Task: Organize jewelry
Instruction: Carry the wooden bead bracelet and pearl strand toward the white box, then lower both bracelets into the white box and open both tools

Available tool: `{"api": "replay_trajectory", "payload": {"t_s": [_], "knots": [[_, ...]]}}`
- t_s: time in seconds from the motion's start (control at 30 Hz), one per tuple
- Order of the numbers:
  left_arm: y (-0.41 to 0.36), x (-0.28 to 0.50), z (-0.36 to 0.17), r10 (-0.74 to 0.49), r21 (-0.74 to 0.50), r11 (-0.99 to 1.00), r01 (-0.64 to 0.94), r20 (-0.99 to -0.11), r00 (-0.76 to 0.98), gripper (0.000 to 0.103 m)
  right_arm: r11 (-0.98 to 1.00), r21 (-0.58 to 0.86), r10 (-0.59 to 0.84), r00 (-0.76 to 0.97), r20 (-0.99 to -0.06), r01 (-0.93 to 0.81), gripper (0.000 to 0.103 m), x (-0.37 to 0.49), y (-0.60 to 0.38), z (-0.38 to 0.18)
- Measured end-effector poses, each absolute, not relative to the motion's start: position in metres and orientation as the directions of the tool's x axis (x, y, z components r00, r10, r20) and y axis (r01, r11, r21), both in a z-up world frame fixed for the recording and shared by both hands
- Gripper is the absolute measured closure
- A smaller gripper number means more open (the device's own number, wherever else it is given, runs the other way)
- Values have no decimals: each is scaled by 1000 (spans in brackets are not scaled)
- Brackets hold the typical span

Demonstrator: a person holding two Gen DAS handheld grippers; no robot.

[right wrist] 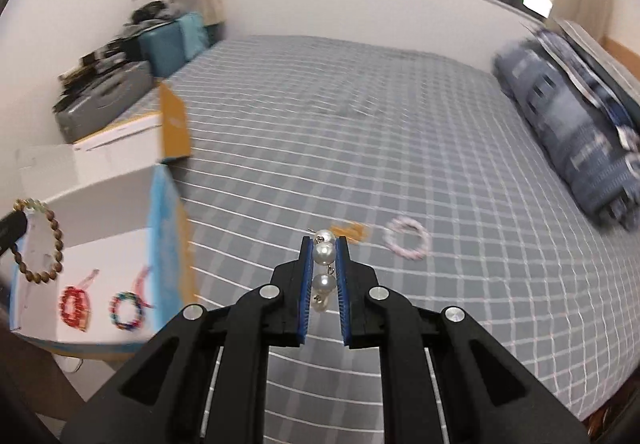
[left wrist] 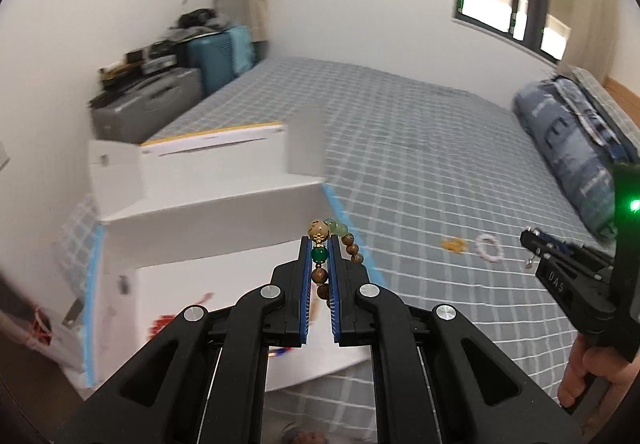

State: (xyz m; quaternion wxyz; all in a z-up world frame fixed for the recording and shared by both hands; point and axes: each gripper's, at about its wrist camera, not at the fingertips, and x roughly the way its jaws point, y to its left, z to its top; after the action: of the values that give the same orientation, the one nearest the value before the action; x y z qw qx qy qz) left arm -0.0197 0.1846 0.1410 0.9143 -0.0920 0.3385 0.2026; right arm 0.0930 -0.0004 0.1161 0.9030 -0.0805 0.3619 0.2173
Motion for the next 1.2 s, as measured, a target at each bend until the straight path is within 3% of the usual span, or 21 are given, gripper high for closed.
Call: {"api": "replay_trajectory", "payload": {"t_s": [0.47,1.2], "knots": [[297,-76,109,433,8,773,-634,-737,519,96,755,13,477,535,-698,-656,92,33,157,117],[353,-69,34,384,29,744,-668,-836,391,96,685,31,443,382,-811,-728,92,15,224,37]]}}
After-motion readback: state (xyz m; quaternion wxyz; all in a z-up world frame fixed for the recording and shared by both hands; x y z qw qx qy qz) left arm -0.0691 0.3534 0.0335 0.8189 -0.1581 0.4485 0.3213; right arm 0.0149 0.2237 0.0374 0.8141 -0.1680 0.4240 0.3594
